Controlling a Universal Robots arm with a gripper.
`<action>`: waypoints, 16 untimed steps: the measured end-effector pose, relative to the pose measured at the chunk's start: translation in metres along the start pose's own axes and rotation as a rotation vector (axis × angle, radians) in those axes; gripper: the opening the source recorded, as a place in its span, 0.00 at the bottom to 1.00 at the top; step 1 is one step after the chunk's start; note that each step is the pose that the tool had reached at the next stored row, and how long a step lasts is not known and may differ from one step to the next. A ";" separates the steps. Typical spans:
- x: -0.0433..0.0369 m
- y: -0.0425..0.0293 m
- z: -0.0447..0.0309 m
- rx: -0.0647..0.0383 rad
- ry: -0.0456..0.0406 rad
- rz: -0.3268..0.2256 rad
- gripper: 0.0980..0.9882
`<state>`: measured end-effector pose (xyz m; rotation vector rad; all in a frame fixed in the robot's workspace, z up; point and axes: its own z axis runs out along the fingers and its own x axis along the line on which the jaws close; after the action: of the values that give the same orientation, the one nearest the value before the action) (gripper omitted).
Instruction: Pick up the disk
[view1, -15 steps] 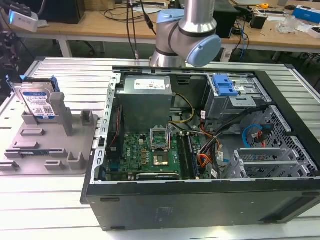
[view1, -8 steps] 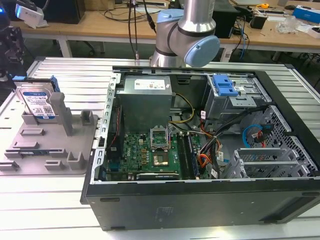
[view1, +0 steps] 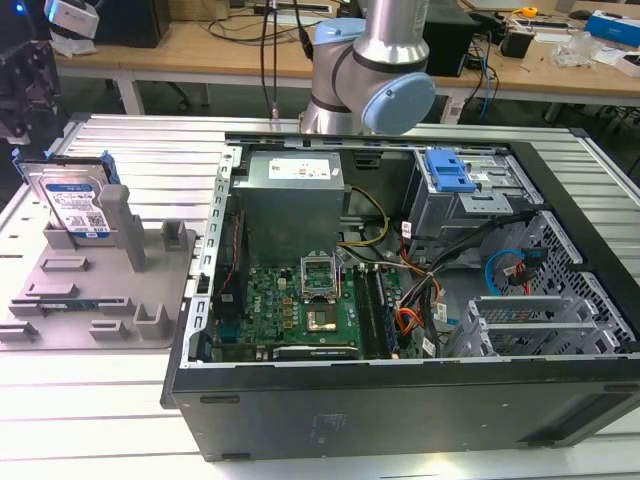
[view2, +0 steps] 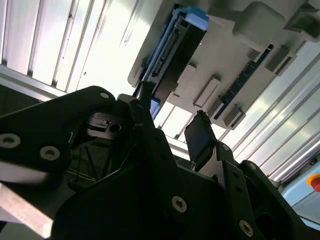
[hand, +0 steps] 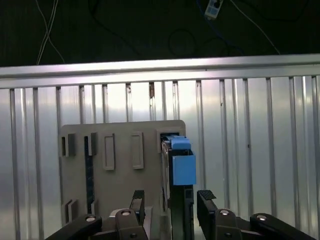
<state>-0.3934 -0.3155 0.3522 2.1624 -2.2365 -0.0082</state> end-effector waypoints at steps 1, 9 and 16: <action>-0.0027 0.0001 -0.0001 0.000 0.0009 -0.005 0.50; -0.0030 0.0096 0.0006 0.000 0.0036 -0.014 0.50; -0.0030 0.0153 0.0023 0.001 0.0042 -0.034 0.50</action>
<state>-0.4086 -0.3120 0.3503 2.1983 -2.1978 -0.0036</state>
